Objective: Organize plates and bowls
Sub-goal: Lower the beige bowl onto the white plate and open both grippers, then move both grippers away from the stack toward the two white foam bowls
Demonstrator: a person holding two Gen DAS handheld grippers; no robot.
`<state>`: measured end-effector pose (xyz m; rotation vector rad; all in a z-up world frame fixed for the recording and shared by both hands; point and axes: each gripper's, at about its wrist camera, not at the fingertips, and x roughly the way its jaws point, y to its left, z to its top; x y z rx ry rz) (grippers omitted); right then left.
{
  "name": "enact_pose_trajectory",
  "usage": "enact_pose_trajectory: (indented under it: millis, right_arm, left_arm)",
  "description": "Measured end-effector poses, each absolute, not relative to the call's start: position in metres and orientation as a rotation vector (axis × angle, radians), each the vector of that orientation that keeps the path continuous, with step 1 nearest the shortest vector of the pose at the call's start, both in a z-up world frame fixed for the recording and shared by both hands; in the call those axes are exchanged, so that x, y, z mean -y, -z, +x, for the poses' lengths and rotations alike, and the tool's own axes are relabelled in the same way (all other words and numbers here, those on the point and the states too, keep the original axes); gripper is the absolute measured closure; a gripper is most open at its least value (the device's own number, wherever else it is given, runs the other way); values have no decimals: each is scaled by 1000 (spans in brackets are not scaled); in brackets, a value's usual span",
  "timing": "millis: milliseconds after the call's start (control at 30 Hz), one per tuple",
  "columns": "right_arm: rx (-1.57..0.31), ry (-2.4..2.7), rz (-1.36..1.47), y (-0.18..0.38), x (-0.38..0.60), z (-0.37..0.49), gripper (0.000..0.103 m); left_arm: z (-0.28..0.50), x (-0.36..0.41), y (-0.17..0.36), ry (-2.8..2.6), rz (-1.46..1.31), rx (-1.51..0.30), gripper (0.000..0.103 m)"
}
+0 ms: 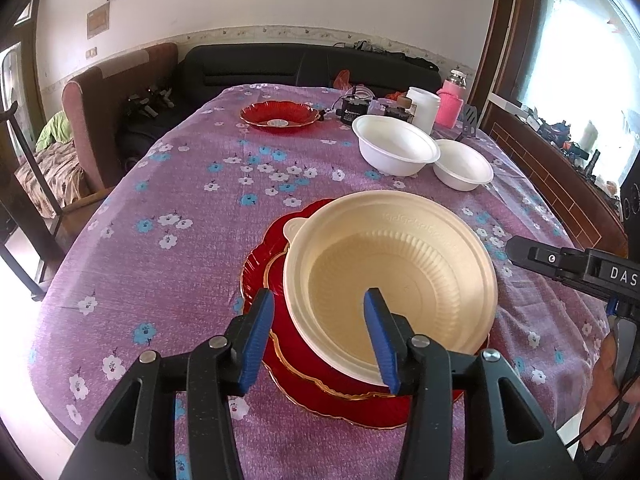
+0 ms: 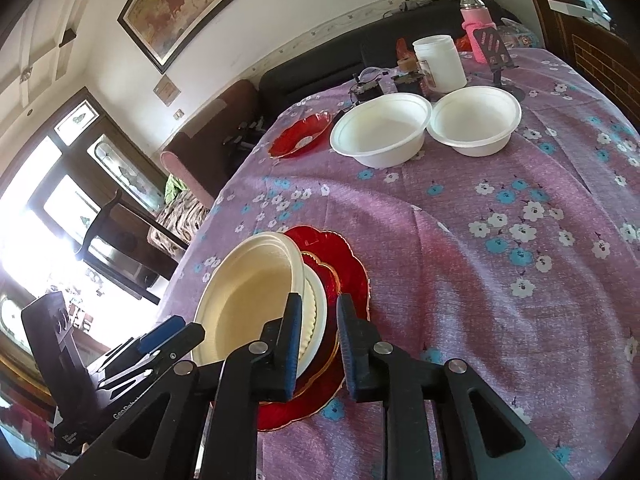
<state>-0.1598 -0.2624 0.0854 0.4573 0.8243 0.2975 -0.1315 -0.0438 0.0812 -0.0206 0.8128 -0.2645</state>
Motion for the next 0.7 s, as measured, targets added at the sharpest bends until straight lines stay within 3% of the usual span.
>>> enact_pose_trajectory:
  millis: [233, 467, 700]
  right_arm:
    - [-818, -290, 462, -86, 267, -164, 77]
    - [-811, -290, 467, -87, 270, -169, 68]
    - [-800, -285, 472, -90, 276, -174, 66]
  left_arm:
    - [-135, 45, -84, 263, -16, -806, 57]
    - [-142, 46, -88, 259, -8, -793, 51]
    - [-148, 46, -92, 255, -4, -779, 43]
